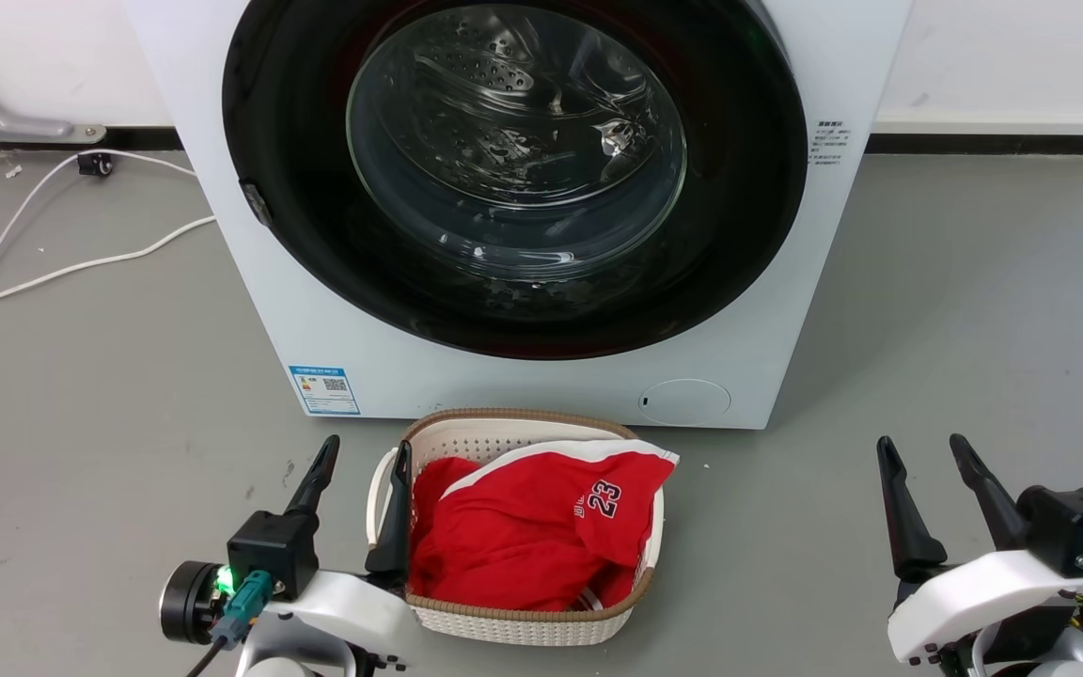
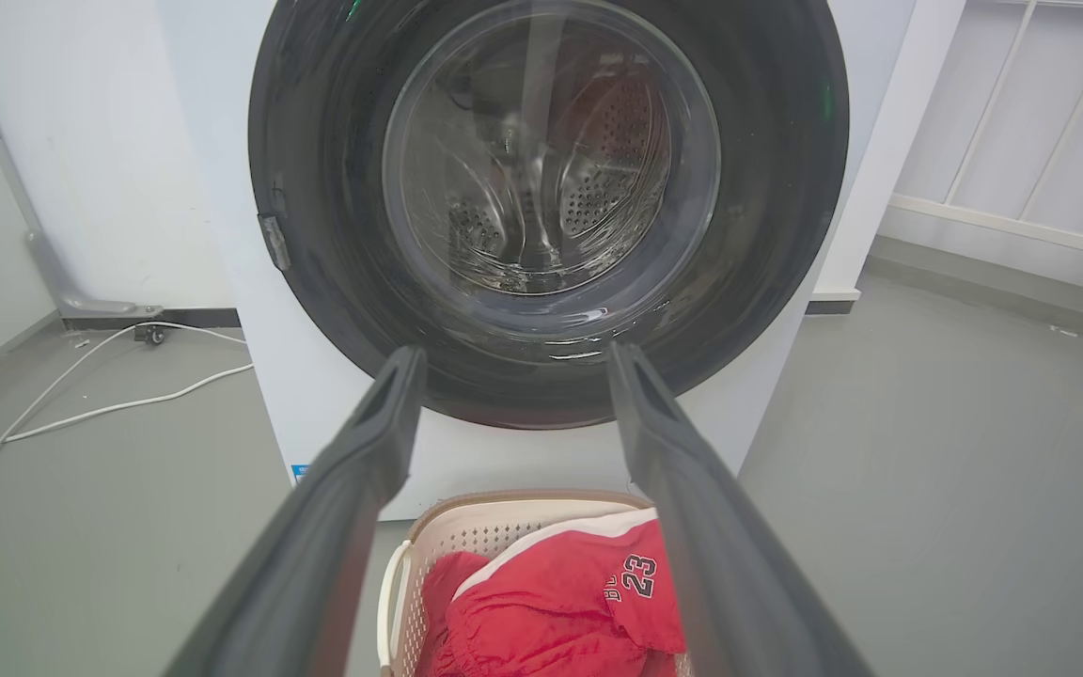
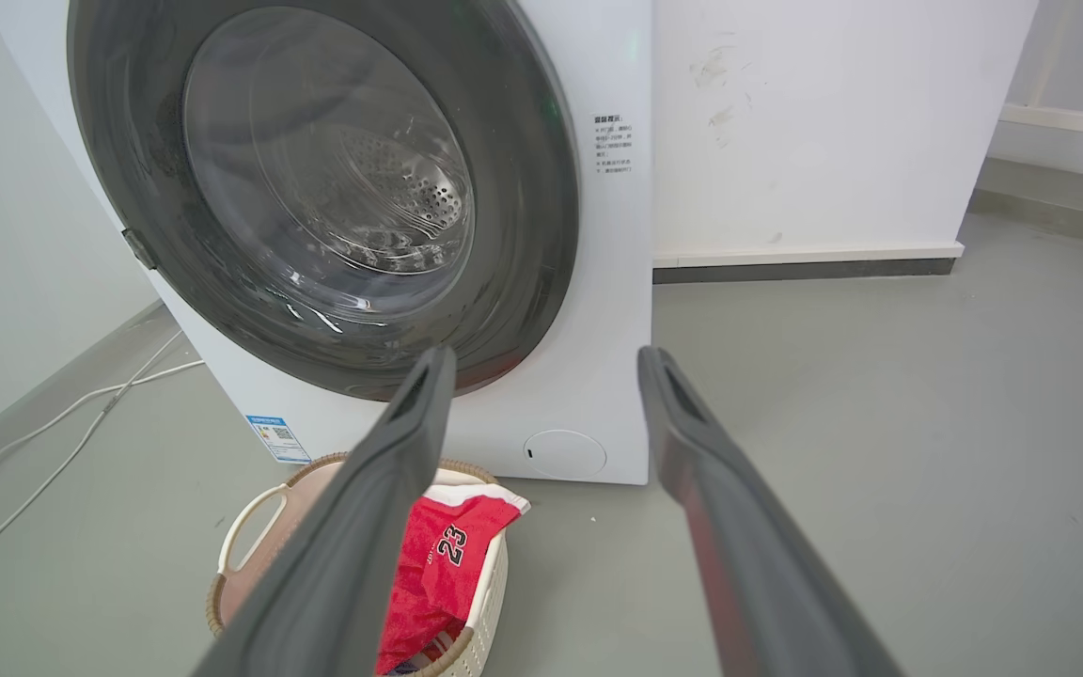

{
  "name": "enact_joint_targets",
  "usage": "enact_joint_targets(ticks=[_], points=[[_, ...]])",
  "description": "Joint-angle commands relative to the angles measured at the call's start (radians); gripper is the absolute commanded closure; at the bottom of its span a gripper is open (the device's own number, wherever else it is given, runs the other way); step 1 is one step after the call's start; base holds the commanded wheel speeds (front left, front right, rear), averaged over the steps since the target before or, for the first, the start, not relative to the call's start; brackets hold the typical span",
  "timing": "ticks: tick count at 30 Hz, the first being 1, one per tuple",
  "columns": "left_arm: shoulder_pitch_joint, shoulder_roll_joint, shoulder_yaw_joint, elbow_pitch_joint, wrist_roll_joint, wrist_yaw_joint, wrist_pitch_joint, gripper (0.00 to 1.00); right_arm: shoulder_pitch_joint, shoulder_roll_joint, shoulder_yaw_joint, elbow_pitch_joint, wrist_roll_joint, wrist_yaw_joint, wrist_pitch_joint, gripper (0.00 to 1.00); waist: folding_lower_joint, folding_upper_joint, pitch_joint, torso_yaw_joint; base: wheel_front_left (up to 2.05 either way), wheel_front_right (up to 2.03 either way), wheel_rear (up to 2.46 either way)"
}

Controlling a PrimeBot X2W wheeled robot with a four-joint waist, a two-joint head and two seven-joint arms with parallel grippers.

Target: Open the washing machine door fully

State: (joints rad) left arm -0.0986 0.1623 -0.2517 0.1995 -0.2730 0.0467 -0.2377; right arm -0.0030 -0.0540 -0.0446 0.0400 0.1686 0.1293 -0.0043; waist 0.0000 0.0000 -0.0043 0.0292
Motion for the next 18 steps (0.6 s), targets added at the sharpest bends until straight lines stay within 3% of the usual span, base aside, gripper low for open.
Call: enact_joint_targets(ticks=[1,18], points=[[0.001,-0.001,0.000,0.002,0.017,-0.004,-0.007,0.00,-0.012,0.003,0.000,0.002,-0.019,0.002,-0.005,0.00,0.0000,0.0000,0.000,0.001,0.00,0.00,0.00],[-0.018,-0.011,0.012,0.060,0.042,-0.010,-0.028,0.00,-0.010,0.004,0.002,0.021,-0.090,0.002,-0.022,0.00,0.0000,0.0000,-0.004,0.006,0.00,0.00,0.00]])
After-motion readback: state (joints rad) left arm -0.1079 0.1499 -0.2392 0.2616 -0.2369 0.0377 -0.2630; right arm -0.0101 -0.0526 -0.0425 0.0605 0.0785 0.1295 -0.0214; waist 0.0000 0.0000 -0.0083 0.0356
